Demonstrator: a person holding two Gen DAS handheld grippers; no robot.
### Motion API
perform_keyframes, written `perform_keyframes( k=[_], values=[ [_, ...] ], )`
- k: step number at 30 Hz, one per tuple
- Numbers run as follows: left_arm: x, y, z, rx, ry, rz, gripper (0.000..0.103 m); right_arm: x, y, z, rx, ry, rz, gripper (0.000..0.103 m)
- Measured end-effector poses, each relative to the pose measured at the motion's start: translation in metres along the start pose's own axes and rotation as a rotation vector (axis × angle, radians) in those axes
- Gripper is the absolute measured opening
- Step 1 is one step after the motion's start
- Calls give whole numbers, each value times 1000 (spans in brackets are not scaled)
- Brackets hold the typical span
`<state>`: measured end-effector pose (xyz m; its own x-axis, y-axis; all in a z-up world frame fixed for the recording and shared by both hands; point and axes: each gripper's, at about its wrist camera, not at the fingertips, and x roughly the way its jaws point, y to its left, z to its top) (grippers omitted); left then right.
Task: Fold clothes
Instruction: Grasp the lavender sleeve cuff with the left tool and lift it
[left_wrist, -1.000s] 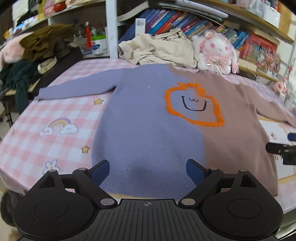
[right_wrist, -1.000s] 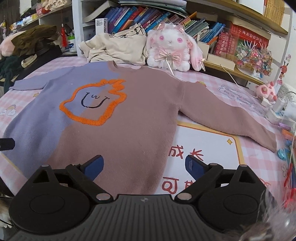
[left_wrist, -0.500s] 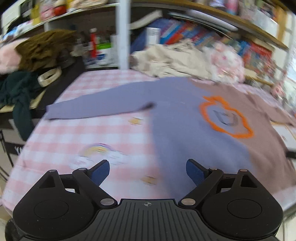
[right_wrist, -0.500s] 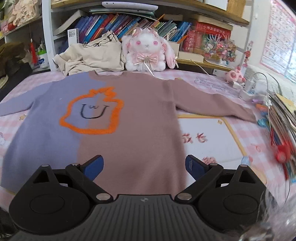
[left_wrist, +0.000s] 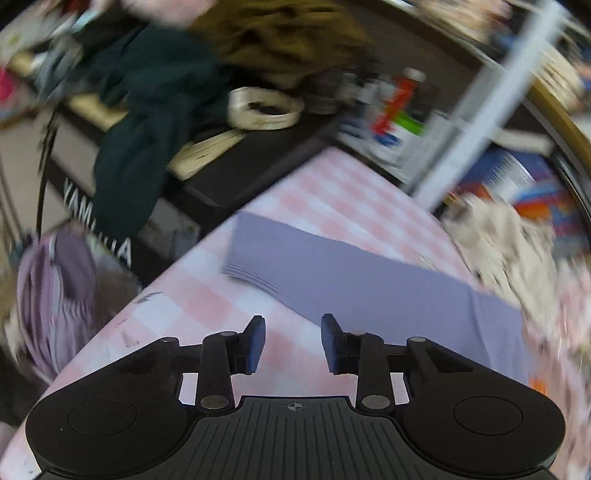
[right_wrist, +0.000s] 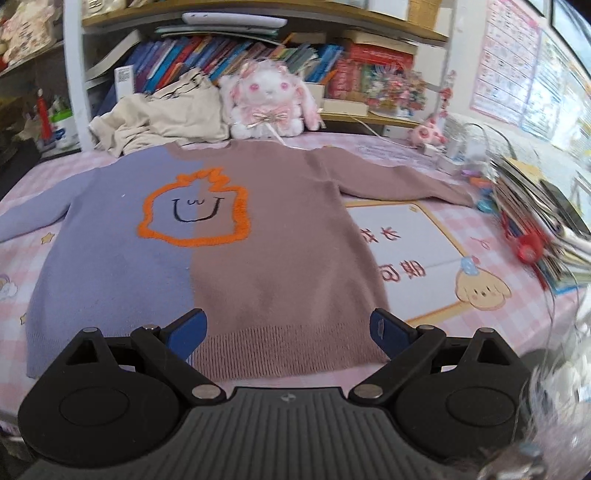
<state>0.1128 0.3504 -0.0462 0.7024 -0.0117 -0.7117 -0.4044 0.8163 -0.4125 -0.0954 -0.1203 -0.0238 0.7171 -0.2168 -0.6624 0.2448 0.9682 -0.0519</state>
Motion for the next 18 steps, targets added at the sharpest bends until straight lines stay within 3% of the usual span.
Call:
perform_keyframes(
  k=[13, 18],
  values=[
    [35, 44, 30, -358, 0, -62, 25, -13, 8, -1, -16, -18, -28, 96],
    [38, 48, 31, -395, -10, -73, 28, -10, 12, 1, -28, -2, 3, 96]
  ],
)
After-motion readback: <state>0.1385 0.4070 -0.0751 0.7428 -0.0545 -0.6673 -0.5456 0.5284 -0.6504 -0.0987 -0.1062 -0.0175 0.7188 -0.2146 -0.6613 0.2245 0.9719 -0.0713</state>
